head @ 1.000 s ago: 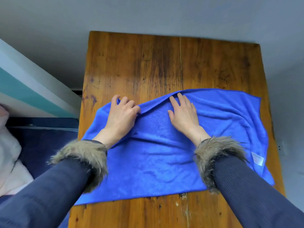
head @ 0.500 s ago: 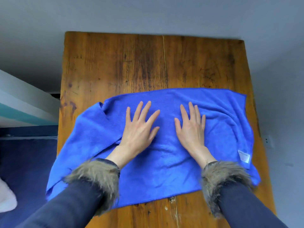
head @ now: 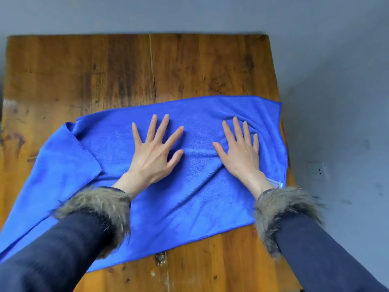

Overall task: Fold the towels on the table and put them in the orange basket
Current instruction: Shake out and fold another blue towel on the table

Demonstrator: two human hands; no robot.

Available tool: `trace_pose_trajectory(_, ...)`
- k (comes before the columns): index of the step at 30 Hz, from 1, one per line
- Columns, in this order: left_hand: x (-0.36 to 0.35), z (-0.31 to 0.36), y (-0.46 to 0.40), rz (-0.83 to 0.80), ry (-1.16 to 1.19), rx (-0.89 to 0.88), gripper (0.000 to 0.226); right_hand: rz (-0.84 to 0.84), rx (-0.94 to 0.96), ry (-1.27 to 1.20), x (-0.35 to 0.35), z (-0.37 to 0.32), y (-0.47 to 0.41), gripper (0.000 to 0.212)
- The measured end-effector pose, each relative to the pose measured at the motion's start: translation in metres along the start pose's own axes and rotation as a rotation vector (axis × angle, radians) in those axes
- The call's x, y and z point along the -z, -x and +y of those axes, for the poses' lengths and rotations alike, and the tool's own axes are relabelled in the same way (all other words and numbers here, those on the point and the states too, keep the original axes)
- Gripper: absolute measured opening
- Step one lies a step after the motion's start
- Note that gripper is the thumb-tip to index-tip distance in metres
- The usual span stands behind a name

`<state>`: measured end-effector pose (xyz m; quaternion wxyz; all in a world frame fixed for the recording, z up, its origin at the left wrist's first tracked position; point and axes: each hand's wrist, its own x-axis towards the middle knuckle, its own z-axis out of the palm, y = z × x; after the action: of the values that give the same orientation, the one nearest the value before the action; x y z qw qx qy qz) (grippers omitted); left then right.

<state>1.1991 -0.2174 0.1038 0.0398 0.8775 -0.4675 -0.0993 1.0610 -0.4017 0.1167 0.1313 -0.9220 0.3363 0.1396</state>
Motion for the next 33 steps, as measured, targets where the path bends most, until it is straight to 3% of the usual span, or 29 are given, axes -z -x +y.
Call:
trace_pose_trajectory(7, -0.012, 0.068, -0.039, -0.066, -0.003, 0.02, 0.065, 0.077, 0.138, 0.031, 0.016, 0.046, -0.013, 0.055)
trace_pose_trajectory(10, -0.013, 0.077, -0.045, -0.099, -0.007, 0.064, 0.07, 0.3, 0.169, -0.205, 0.028, 0.069, -0.018, 0.038)
trace_pose_trajectory(13, -0.011, 0.083, -0.04, -0.098, 0.01, 0.081, 0.067, 0.515, -0.013, -0.309, 0.036, 0.098, -0.013, 0.033)
trace_pose_trajectory(14, -0.011, 0.086, -0.036, -0.089, 0.028, 0.086, 0.064, 0.507, -0.092, -0.348, 0.037, 0.106, -0.01, 0.034)
trace_pose_trajectory(18, -0.012, 0.119, -0.013, -0.011, 0.204, 0.142, 0.056, 0.207, -0.405, -0.491, 0.036, 0.122, 0.003, 0.052)
trace_pose_trajectory(20, -0.012, 0.14, 0.0, 0.062, 0.311, 0.153, 0.051, 0.143, -0.422, -0.492, 0.033, 0.122, 0.012, 0.044)
trace_pose_trajectory(24, -0.007, 0.174, 0.018, 0.154, 0.473, 0.143, 0.033, 0.182, -0.475, -0.614, 0.043, 0.113, 0.02, 0.007)
trace_pose_trajectory(29, 0.001, 0.206, 0.034, -0.064, 0.757, 0.38, 0.021, 0.128, -0.325, -0.85, 0.065, 0.072, 0.029, 0.009)
trace_pose_trajectory(33, -0.003, 0.215, 0.047, -0.181, 0.99, 0.501, 0.025, -0.096, -0.159, -0.988, 0.065, 0.041, 0.036, 0.006)
